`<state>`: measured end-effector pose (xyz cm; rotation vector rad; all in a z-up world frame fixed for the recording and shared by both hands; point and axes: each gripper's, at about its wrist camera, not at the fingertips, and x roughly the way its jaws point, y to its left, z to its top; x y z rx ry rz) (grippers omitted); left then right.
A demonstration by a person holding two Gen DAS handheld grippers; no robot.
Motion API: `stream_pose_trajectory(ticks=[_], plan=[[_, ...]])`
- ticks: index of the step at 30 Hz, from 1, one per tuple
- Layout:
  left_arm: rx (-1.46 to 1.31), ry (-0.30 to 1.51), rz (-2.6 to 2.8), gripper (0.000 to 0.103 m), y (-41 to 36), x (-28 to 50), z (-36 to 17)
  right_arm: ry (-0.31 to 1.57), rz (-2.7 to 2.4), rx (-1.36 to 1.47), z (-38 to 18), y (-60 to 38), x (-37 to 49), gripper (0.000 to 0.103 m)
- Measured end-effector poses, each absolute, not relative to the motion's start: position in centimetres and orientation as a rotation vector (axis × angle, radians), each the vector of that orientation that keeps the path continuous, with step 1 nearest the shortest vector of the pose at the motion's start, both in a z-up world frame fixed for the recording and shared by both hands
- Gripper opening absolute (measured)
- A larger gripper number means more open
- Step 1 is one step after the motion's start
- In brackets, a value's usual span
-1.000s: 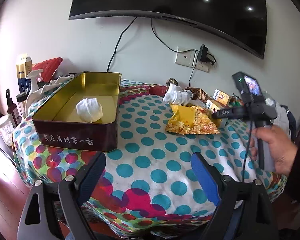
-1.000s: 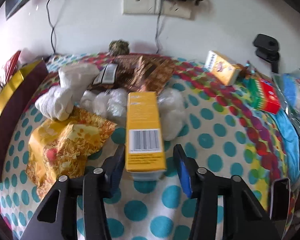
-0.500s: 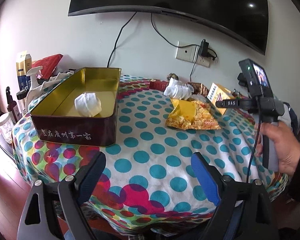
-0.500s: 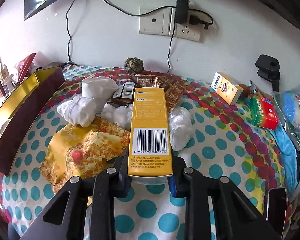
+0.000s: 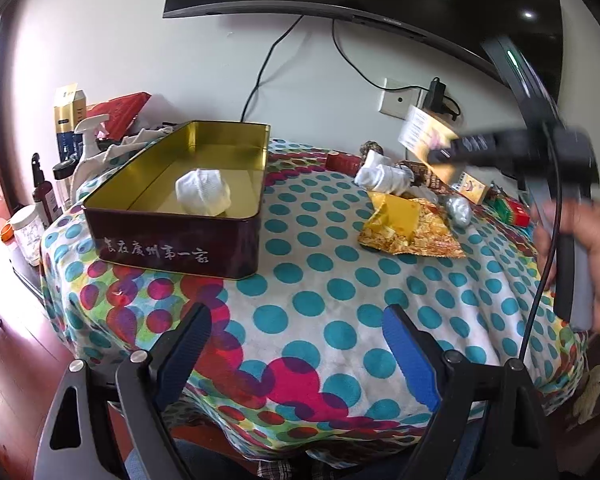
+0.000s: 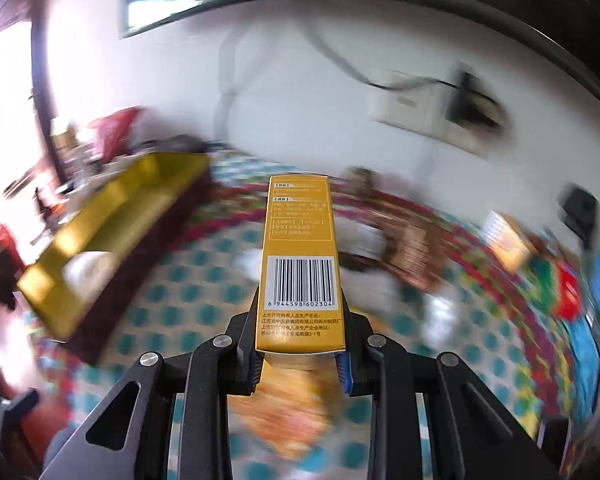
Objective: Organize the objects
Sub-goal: 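Carry the yellow box into the gold tin and release it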
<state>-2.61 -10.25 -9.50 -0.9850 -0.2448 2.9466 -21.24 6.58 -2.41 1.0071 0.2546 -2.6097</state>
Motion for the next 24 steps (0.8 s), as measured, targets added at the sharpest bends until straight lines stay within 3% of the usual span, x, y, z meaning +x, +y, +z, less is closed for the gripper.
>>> stream_pose_trajectory(ticks=[11,24], plan=[[-1.079,-0.424,2.996,0.089,-13.4,-2.7,-10.6,0.529,-2.343,1.008,-3.4,-10.2,-22.5,0.027],[-1.093,-0.473,3.005,0.089,-14.7,-2.9,-10.9,0.63,-2.262,1.074,-6.8,-15.7,-26.0,0.028]])
